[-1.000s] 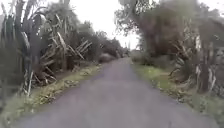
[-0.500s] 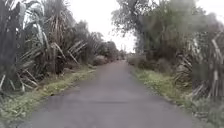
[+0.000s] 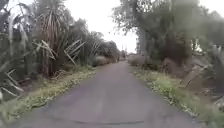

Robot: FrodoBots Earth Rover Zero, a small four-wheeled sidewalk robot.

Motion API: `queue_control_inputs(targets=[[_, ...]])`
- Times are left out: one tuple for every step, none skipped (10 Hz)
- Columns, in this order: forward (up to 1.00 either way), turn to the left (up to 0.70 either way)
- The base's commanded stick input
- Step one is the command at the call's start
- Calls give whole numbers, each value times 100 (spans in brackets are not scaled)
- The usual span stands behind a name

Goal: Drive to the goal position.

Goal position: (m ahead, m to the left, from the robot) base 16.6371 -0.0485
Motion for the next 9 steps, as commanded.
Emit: queue_control_inputs(targets=[[100, 0], [100, 0], [100, 0], [100, 0], [100, 0], [100, 0], [100, 0], [100, 0], [100, -40]])
